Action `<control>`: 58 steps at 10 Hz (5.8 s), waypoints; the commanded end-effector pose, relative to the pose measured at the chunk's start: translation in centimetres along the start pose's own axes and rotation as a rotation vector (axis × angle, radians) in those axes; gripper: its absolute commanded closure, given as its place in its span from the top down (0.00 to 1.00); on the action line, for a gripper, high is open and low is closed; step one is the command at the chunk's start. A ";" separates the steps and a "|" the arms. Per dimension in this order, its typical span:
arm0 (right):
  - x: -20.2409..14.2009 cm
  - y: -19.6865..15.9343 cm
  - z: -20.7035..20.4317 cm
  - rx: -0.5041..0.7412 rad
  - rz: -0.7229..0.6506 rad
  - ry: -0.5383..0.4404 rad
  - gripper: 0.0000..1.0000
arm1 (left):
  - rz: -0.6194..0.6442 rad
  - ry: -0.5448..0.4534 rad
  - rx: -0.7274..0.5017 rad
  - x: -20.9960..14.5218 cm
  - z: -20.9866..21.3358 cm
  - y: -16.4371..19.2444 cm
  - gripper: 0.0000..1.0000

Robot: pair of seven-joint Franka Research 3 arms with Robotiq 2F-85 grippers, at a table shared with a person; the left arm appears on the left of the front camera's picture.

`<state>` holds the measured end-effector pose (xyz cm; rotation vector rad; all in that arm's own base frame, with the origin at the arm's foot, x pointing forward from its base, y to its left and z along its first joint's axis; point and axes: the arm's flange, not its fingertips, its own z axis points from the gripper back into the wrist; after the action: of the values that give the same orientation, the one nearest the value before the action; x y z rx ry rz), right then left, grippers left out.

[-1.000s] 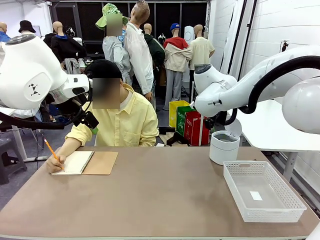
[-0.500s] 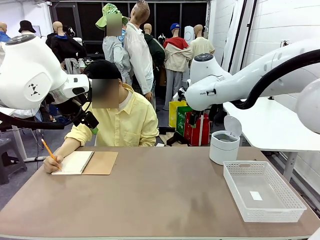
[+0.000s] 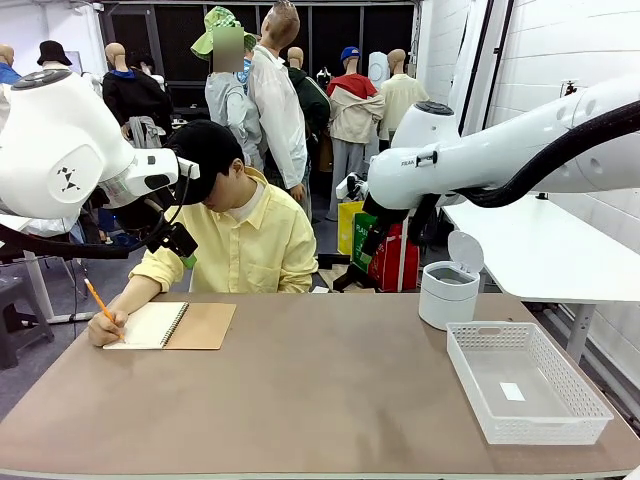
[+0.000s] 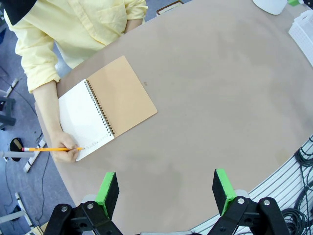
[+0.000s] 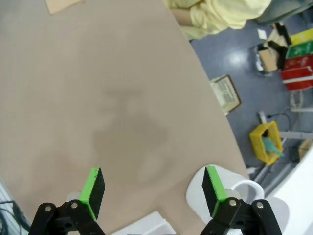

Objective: Sort the paper based on its condition.
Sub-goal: If a person hands you a paper, place it in the Organizing basket , and if it's crumpled, put it in the Trash can.

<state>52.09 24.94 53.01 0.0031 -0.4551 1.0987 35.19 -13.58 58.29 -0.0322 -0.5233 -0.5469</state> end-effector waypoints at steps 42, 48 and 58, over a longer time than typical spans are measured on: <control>-1.4 8.8 7.2 0.137 -0.123 -0.196 1.00 | 0.000 -0.006 -0.002 0.0 0.0 0.1 1.00; -1.4 8.8 7.2 0.137 -0.123 -0.196 1.00 | 0.000 -0.006 -0.002 0.0 0.0 0.1 1.00; -1.4 8.8 7.2 0.137 -0.123 -0.196 1.00 | 0.000 -0.006 -0.002 0.0 0.0 0.1 1.00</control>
<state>41.45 26.20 57.22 0.2611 -0.5483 1.0121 35.19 -13.58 58.29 -0.0322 -0.5233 -0.5469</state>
